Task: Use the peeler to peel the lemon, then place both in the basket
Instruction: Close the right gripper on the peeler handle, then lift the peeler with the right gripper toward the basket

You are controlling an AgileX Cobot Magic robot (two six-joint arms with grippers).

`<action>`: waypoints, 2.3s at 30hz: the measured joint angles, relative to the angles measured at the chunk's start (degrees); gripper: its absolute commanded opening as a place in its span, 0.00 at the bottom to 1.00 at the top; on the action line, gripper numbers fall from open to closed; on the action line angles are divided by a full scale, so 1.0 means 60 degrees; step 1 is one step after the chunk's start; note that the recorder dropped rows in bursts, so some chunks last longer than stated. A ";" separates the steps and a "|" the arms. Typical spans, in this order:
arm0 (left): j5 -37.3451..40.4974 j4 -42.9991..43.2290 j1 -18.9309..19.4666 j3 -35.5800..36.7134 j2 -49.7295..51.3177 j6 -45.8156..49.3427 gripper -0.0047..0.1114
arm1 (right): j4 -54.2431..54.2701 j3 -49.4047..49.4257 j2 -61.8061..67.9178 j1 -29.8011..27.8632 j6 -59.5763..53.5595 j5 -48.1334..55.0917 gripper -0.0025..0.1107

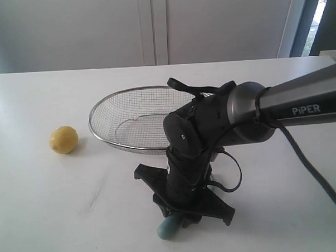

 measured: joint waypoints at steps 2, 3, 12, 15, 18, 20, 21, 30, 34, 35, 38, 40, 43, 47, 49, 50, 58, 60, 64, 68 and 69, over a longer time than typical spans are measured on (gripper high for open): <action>0.0000 0.0000 0.0000 0.0000 0.0000 0.0000 0.04 | 0.0000 0.0000 0.0000 0.0000 0.0000 0.0000 0.36; 0.0000 0.0000 0.0000 0.0000 0.0000 0.0000 0.04 | 0.0000 0.0000 0.0000 0.0000 0.0000 0.0000 0.36; 0.0000 0.0000 0.0000 0.0000 0.0000 0.0000 0.04 | 0.0253 0.0000 0.0000 0.0000 0.0026 0.0172 0.02; 0.0000 0.0000 0.0000 0.0000 0.0000 0.0000 0.04 | 0.0355 0.0000 0.0000 0.0000 0.0145 0.0351 0.02; 0.0000 0.0000 0.0000 0.0000 0.0000 0.0000 0.04 | 0.0371 0.0000 0.0000 0.0000 0.0532 0.0427 0.02; 0.0000 0.0000 0.0000 0.0000 0.0000 0.0000 0.04 | 0.0212 0.0000 -0.0050 0.0000 0.0950 0.0483 0.02; 0.0000 0.0000 0.0000 0.0000 0.0000 0.0000 0.04 | 0.0101 0.0000 -0.0088 0.0000 0.1317 0.0505 0.02; 0.0000 0.0000 0.0000 0.0000 0.0000 0.0000 0.04 | -0.1294 0.0000 -0.1232 0.0000 0.3090 0.0787 0.02; 0.0000 0.0000 0.0000 0.0000 0.0000 0.0000 0.04 | -0.1694 0.0000 -0.1798 0.0000 0.2895 0.1087 0.02; 0.0000 0.0000 0.0000 0.0000 0.0000 0.0000 0.04 | -0.1879 0.0000 -0.1939 0.0000 0.2756 0.1165 0.02; 0.0000 0.0000 0.0000 0.0000 0.0000 0.0000 0.04 | -0.2529 0.0000 -0.2314 0.0000 0.2221 0.1277 0.02; 0.0000 0.0000 0.0000 0.0000 0.0000 0.0000 0.04 | -0.2920 0.0000 -0.2536 0.0000 0.1723 0.1277 0.02; 0.0000 0.0000 0.0000 0.0000 0.0000 0.0000 0.04 | -0.3066 0.0000 -0.2819 -0.0066 0.0448 0.1065 0.02; 0.0000 0.0000 0.0000 0.0000 0.0000 0.0000 0.04 | -0.2832 0.0000 -0.2950 -0.0395 -0.1219 0.0840 0.02; 0.0000 0.0000 0.0000 0.0000 0.0000 0.0000 0.04 | -0.2331 0.0000 -0.2950 -0.0638 -0.2400 0.0823 0.02; 0.0000 0.0000 0.0000 0.0000 0.0000 0.0000 0.04 | -0.1911 0.0000 -0.2950 -0.0790 -0.3283 0.0823 0.02; 0.0000 0.0000 0.0000 0.0000 0.0000 0.0000 0.04 | 0.1376 0.0000 -0.2950 -0.2056 -0.9031 0.1542 0.02; 0.0000 0.0000 0.0000 0.0000 0.0000 0.0000 0.04 | 0.1501 0.0000 -0.2950 -0.2313 -0.9852 0.1741 0.02; 0.0000 0.0000 0.0000 0.0000 0.0000 0.0000 0.04 | 0.1859 0.0000 -0.2950 -0.2734 -1.1310 0.2146 0.02; 0.0000 0.0000 0.0000 0.0000 0.0000 0.0000 0.04 | 0.2537 0.0000 -0.2950 -0.3175 -1.2784 0.2281 0.02; 0.0000 0.0000 0.0000 0.0000 0.0000 0.0000 0.04 | 0.2733 0.0000 -0.2950 -0.3276 -1.3092 0.2281 0.02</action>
